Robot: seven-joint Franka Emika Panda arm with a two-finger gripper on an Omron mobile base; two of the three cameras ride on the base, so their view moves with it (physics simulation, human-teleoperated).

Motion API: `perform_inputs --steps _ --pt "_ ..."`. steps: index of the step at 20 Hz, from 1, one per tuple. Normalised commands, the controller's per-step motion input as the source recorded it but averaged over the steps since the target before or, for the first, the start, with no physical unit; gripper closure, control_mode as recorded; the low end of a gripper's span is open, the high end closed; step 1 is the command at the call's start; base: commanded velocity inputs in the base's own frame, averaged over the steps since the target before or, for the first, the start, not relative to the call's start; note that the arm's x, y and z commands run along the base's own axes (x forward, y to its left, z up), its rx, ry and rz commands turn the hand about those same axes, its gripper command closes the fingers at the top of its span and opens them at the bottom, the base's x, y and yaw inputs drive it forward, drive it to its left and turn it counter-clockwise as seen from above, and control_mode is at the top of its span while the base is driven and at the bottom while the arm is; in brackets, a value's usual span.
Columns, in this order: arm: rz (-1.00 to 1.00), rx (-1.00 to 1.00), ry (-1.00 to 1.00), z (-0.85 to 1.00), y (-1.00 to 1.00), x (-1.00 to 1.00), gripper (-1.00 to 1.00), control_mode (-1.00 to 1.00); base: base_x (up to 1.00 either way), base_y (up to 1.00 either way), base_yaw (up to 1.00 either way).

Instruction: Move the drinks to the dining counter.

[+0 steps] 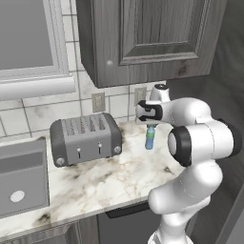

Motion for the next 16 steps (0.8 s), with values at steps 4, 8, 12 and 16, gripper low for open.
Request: perform_inputs --steps 4,8,12,16 --pt "0.0 0.0 0.0 0.0 0.0 -0.26 1.0 -1.0 0.0 0.0 0.0" --pt "0.0 0.0 0.0 0.0 0.0 -0.41 1.0 -1.0 0.0 0.0 0.0" --pt "0.0 0.0 0.0 0.0 0.0 -0.49 1.0 -1.0 0.0 0.0 0.0" --pt "0.0 0.0 0.0 0.12 -0.02 -0.6 1.0 -1.0 0.0 0.0 0.0"
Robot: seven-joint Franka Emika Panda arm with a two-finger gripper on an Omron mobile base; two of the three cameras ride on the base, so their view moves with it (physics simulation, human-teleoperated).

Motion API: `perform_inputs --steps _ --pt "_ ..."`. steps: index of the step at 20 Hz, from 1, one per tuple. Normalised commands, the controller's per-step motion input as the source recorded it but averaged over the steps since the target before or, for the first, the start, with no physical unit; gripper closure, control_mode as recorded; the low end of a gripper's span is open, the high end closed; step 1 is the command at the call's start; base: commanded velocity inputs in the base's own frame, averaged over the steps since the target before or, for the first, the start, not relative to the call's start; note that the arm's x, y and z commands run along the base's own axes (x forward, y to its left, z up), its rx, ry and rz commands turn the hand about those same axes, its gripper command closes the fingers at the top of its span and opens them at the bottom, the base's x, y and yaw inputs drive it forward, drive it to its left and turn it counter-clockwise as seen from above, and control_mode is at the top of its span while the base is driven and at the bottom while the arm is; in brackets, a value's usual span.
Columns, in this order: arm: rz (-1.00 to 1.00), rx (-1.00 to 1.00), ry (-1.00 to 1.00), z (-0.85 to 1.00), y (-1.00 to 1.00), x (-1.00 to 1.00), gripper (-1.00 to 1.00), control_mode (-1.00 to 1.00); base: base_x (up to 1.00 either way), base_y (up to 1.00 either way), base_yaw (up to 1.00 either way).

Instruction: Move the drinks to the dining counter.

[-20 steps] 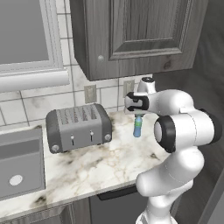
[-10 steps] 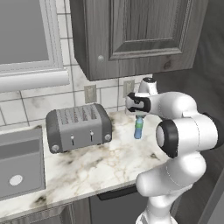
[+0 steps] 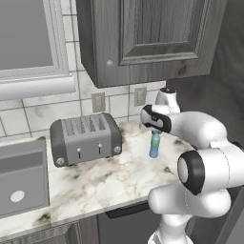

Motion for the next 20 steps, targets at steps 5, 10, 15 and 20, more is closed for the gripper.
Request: perform_inputs --steps 5,10,15,20 --pt "0.0 0.0 0.0 0.26 0.0 -0.47 1.0 -1.0 0.0 0.0 0.0" --pt "0.0 0.0 0.0 0.39 0.0 -0.28 1.0 -1.0 0.0 0.0 0.0" --pt "0.0 0.0 0.0 0.37 0.0 -0.17 1.0 -1.0 0.0 0.0 0.0" --pt "0.0 0.0 0.0 0.33 0.0 -0.32 1.0 -1.0 0.0 0.0 0.0"
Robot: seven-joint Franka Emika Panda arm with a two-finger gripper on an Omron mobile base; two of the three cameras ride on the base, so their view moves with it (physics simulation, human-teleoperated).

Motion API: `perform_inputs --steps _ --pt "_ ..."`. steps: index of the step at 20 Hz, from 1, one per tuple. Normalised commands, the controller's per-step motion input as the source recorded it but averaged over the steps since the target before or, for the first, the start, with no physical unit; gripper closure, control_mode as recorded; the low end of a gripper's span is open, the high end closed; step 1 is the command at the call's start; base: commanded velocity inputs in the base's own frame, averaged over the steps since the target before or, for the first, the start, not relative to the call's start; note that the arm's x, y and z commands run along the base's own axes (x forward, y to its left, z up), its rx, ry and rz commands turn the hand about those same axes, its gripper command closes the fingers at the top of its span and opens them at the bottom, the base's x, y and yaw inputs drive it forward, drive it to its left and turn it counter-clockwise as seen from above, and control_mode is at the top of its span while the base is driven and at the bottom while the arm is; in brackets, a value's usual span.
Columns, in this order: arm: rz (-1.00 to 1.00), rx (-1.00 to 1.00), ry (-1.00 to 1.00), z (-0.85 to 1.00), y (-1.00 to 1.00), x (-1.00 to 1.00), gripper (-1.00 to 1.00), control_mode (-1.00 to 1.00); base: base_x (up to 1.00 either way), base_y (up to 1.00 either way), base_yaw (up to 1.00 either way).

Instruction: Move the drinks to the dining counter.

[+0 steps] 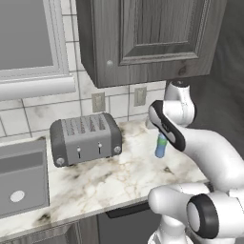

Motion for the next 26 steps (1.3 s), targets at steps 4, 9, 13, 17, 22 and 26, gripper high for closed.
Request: perform_inputs --steps 4,9,13,17,22,26 --pt "0.0 0.0 0.0 0.22 0.0 -0.39 1.0 -1.0 0.0 0.0 0.0" --pt "0.04 0.0 0.0 0.07 0.01 -0.36 1.0 -1.0 0.0 0.0 0.0" --pt "0.07 -0.01 -0.05 0.01 0.05 -0.14 1.0 -1.0 0.0 0.0 0.0" --pt "0.06 -0.01 -0.03 0.11 0.06 0.0 1.0 -1.0 0.0 0.0 0.0" --pt "0.04 0.0 0.0 0.27 0.0 0.0 1.0 -1.0 0.0 0.0 0.0" --pt "0.0 0.0 0.0 0.39 0.0 -0.03 1.0 -1.0 0.0 0.0 0.0"
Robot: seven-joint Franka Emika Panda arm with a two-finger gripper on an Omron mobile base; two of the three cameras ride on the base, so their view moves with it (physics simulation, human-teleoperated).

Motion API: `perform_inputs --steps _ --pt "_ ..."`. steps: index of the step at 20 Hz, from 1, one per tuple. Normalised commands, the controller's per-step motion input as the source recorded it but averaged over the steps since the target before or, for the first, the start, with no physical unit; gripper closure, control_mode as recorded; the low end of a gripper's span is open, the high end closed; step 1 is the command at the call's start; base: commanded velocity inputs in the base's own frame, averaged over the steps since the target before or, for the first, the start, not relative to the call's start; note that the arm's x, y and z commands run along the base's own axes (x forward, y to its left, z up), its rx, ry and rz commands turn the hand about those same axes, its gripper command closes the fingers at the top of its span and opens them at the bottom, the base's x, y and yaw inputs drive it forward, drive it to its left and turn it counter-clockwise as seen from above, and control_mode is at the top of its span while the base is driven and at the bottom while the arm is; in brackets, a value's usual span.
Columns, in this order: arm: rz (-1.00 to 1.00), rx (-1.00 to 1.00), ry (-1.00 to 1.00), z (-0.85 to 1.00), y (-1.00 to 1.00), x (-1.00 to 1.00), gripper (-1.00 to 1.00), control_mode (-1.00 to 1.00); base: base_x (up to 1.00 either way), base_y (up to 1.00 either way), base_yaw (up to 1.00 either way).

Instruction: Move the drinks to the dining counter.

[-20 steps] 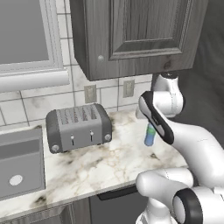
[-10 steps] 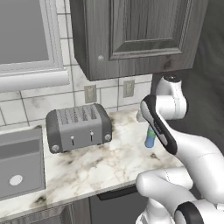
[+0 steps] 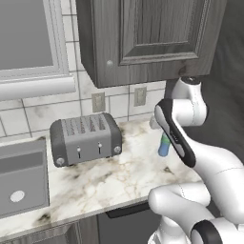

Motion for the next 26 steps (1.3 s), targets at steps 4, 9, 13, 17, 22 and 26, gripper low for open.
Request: perform_inputs --steps 4,9,13,17,22,26 --pt "0.0 0.0 0.0 0.41 0.0 -0.07 1.0 -1.0 0.0 0.0 0.0" --pt "0.0 0.0 0.0 0.38 0.0 0.0 1.0 -1.0 0.0 0.0 0.0" --pt "0.0 0.0 0.0 0.32 0.0 -0.02 1.0 -1.0 0.0 0.0 0.0" --pt "0.0 0.0 0.0 0.1 0.0 -0.06 1.0 1.0 -0.04 0.0 0.0" --pt "0.0 0.0 0.0 0.0 0.0 0.0 1.0 1.0 -0.37 0.0 0.0" --pt "0.0 0.0 0.0 0.0 0.0 0.0 1.0 1.0 -0.76 0.08 0.0"
